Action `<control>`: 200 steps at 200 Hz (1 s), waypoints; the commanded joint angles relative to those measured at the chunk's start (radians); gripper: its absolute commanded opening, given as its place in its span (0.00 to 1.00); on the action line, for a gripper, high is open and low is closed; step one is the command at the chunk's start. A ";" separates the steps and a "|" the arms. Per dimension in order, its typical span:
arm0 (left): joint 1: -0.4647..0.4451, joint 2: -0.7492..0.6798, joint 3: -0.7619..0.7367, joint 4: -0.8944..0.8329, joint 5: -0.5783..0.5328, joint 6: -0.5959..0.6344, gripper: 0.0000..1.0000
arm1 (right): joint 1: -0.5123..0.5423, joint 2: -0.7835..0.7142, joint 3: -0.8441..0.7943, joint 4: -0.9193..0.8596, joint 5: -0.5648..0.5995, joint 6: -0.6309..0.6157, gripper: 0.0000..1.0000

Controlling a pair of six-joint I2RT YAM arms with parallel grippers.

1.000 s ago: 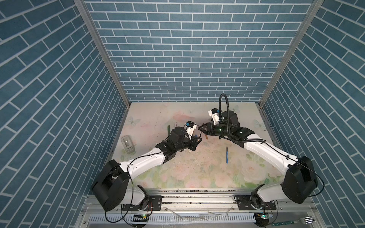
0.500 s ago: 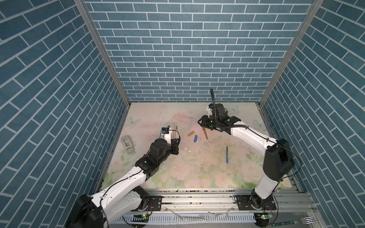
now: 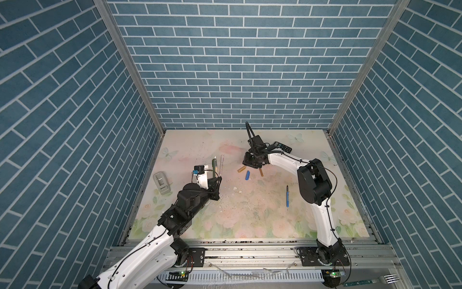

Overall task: Insert the pens into the pen caps
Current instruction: 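Move the right gripper over the tan cap while the left gripper holds the pen upright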

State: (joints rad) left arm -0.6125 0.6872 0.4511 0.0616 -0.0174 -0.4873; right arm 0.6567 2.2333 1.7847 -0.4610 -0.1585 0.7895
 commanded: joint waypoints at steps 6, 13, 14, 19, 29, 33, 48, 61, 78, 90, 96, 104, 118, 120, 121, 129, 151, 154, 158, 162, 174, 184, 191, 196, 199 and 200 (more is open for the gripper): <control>0.007 -0.002 -0.008 -0.016 0.010 -0.006 0.00 | 0.009 0.039 0.061 -0.113 0.037 0.036 0.44; 0.007 0.000 -0.008 -0.013 0.011 -0.004 0.00 | 0.009 0.040 0.067 -0.122 0.040 0.037 0.45; 0.007 0.001 -0.008 -0.012 0.011 -0.004 0.00 | 0.009 0.042 0.067 -0.123 0.040 0.037 0.45; 0.007 0.002 -0.006 -0.013 0.011 -0.004 0.00 | 0.009 0.044 0.067 -0.122 0.038 0.037 0.45; 0.007 0.007 -0.002 -0.013 0.011 -0.004 0.00 | 0.008 0.054 0.074 -0.132 0.031 0.037 0.46; 0.007 0.010 -0.002 -0.011 0.011 -0.004 0.00 | 0.008 0.058 0.080 -0.138 0.027 0.037 0.46; 0.007 0.012 0.001 -0.009 0.013 -0.005 0.00 | 0.008 0.074 0.080 -0.116 -0.004 0.036 0.46; 0.007 0.014 0.003 -0.012 0.013 -0.005 0.00 | 0.008 0.092 0.095 -0.111 -0.024 0.034 0.46; 0.007 0.012 0.006 -0.020 0.013 0.000 0.00 | 0.008 0.119 0.118 -0.116 -0.044 0.030 0.44; 0.007 0.011 0.005 -0.026 0.010 0.004 0.00 | 0.012 0.126 0.124 -0.108 -0.053 0.030 0.43; 0.007 0.010 0.004 -0.026 0.005 0.004 0.00 | 0.012 0.133 0.130 -0.107 -0.058 0.030 0.43; 0.007 0.008 0.000 -0.027 0.000 0.005 0.00 | 0.015 0.141 0.138 -0.107 -0.067 0.028 0.43; 0.007 0.003 -0.003 -0.029 -0.005 0.003 0.00 | 0.017 0.154 0.147 -0.099 -0.083 0.030 0.42; 0.007 0.003 -0.002 -0.029 -0.005 0.004 0.00 | 0.018 0.156 0.148 -0.097 -0.086 0.030 0.42; 0.007 0.002 -0.003 -0.029 -0.006 0.004 0.00 | 0.018 0.157 0.149 -0.096 -0.086 0.029 0.42; 0.007 0.003 -0.003 -0.028 -0.007 0.004 0.00 | 0.021 0.164 0.156 -0.091 -0.095 0.025 0.42; 0.007 0.008 0.003 -0.031 -0.007 0.006 0.00 | 0.030 0.194 0.198 -0.096 -0.128 0.011 0.42; 0.007 0.009 0.003 -0.031 -0.007 0.005 0.00 | 0.033 0.199 0.204 -0.098 -0.132 0.007 0.42; 0.007 0.011 0.004 -0.031 -0.007 0.004 0.00 | 0.035 0.203 0.213 -0.105 -0.133 0.003 0.41; 0.007 0.011 0.003 -0.031 -0.006 0.004 0.00 | 0.037 0.210 0.225 -0.114 -0.133 -0.003 0.41; 0.007 0.017 0.005 -0.031 -0.005 0.007 0.00 | 0.043 0.221 0.249 -0.136 -0.132 -0.016 0.41; 0.007 0.020 0.008 -0.032 -0.004 0.007 0.00 | 0.046 0.216 0.251 -0.148 -0.118 -0.018 0.41; 0.007 0.021 0.008 -0.032 -0.003 0.007 0.00 | 0.047 0.208 0.243 -0.147 -0.111 -0.020 0.40; 0.007 0.021 0.007 -0.032 -0.002 0.007 0.00 | 0.046 0.202 0.237 -0.147 -0.108 -0.022 0.40; 0.007 0.021 0.007 -0.032 -0.001 0.007 0.00 | 0.046 0.197 0.233 -0.148 -0.105 -0.025 0.40; 0.007 0.020 0.007 -0.033 -0.002 0.005 0.00 | 0.046 0.196 0.233 -0.148 -0.104 -0.026 0.40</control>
State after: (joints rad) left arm -0.6125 0.7052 0.4496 0.0338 -0.0147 -0.4892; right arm 0.6876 2.4210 2.0159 -0.5606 -0.2615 0.7849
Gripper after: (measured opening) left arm 0.137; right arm 0.407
